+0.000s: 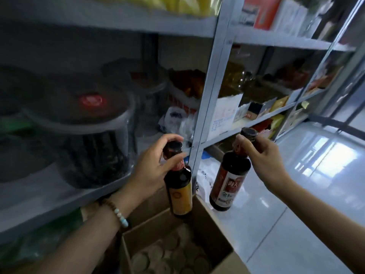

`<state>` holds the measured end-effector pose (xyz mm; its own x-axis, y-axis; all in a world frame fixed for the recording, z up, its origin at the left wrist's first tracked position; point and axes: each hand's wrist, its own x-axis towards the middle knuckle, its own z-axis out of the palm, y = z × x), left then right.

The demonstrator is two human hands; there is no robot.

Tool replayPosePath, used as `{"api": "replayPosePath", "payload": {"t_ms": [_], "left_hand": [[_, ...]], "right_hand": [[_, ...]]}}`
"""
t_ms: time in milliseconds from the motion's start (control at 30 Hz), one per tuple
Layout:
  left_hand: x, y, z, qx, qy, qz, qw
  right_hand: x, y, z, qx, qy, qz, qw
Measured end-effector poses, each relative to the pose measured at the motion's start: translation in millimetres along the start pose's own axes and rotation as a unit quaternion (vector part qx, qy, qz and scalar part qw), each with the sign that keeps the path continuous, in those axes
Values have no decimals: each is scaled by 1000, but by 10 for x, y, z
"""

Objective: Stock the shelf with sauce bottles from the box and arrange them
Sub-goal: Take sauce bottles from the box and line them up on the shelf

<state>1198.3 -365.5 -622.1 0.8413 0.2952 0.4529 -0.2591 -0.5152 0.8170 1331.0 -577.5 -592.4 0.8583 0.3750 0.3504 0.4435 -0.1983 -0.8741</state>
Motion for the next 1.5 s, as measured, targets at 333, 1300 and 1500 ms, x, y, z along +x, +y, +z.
{"api": "replayPosePath", "payload": {"t_ms": [333, 1300, 1500], "left_hand": [[1454, 3319, -1472, -62, 63, 82, 993], [839, 6802, -6211, 75, 386, 159, 906], [658, 6802, -7217, 99, 383, 176, 901]], "right_hand": [[970, -3491, -1156, 49, 26, -128, 990], [1093, -8942, 693, 356, -196, -235, 883], [940, -9567, 1521, 383, -183, -225, 877]]}}
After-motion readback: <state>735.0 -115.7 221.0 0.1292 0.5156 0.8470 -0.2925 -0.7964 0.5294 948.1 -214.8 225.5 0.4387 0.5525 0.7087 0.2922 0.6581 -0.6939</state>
